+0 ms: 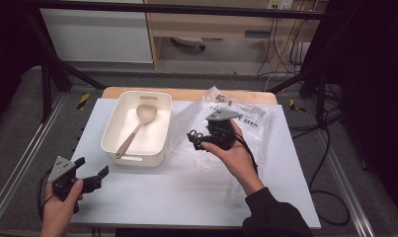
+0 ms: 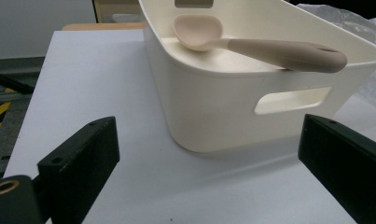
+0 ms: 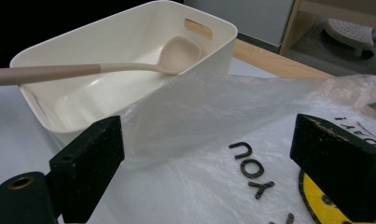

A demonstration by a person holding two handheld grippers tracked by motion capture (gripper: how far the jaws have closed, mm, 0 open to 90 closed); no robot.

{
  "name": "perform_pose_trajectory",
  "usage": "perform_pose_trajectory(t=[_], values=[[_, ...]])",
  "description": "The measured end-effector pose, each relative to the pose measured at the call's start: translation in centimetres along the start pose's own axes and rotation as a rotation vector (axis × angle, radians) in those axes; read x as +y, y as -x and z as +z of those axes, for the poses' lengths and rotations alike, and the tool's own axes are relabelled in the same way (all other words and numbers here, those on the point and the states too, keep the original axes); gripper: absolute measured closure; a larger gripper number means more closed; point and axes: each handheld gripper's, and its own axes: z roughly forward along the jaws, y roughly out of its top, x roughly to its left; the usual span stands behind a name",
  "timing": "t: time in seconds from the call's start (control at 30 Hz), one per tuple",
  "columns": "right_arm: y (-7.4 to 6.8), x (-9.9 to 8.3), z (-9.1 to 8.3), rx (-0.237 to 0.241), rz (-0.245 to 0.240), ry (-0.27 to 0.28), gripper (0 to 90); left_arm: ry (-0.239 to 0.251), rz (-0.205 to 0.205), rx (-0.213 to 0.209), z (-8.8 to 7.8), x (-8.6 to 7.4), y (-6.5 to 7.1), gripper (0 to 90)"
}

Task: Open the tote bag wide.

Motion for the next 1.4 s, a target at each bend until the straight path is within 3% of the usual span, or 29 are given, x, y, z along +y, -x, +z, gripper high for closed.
perform_pose_trajectory(t=[0.33, 0.5, 0.73, 1.13, 1.4], values=[[2.8, -2.9, -1.2, -0.022, 0.036, -0.016, 7.8, 0.004, -0.007, 0.0, 0.0, 0.0, 0.1, 4.9], [3.6, -4.2, -0.9, -0.04, 0.042, -0.043, 6.8, 0.007, -0.012, -0.002, -0.1, 0.0, 0.1, 4.9], [5.3, -6.4, -0.2, -0.077, 0.089, -0.085, 6.8, 0.009, -0.01, -0.011, -0.3, 0.1, 0.2, 4.9], [6.8, -7.8, 0.2, -0.108, 0.111, -0.123, 8.3, 0.012, -0.003, -0.019, -0.3, 0.1, 0.3, 4.9], [6.4, -8.5, 1.2, -0.074, 0.097, -0.163, 9.1, 0.008, -0.002, -0.021, -0.1, 0.1, 0.4, 4.9]])
